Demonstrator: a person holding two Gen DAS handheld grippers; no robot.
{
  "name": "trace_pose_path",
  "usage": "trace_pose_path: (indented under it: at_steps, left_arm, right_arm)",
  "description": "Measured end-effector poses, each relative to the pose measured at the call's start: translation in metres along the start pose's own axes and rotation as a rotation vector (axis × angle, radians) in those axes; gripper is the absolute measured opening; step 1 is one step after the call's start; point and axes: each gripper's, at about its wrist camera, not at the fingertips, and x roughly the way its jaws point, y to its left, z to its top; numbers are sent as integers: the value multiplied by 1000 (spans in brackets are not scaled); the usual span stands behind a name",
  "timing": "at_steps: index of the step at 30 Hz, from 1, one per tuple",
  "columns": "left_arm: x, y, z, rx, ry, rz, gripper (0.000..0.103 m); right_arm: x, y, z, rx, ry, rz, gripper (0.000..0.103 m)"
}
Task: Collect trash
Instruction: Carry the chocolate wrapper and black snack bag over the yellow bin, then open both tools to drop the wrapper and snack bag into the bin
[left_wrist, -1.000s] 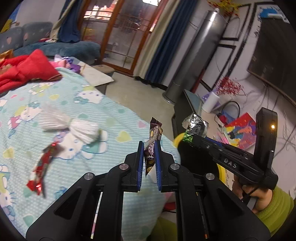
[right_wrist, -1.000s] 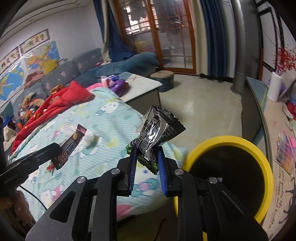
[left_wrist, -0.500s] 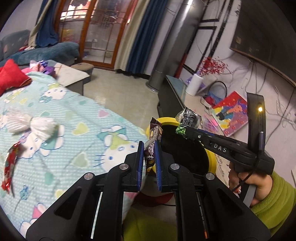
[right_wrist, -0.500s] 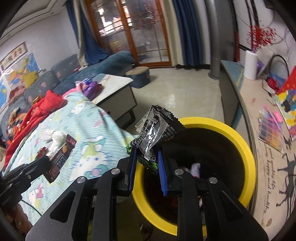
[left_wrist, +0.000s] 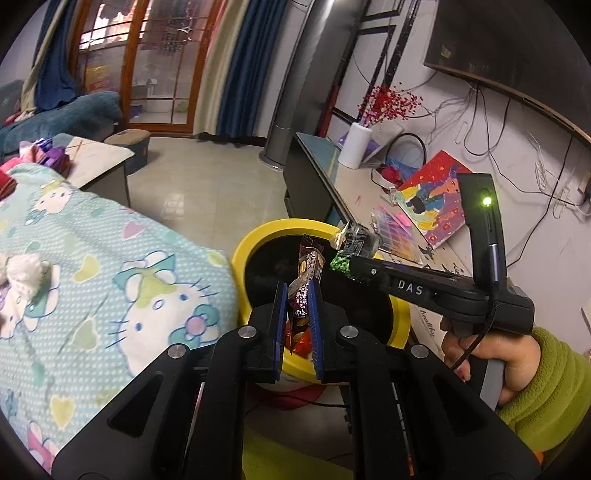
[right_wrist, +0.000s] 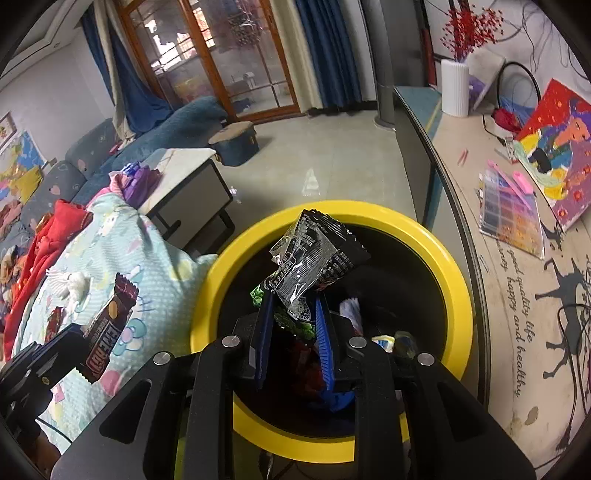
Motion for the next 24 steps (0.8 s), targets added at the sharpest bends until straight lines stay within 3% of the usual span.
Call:
trace_pose_path:
  at_steps: [10,24]
  left_arm:
    - [29,-17,4,47,42,-15,7]
    - [66,-18,6,46,107,-5,8]
  right_arm:
    - [8,-25,0,44,40,-8,22]
    - [8,-46,6,116,56,3,30]
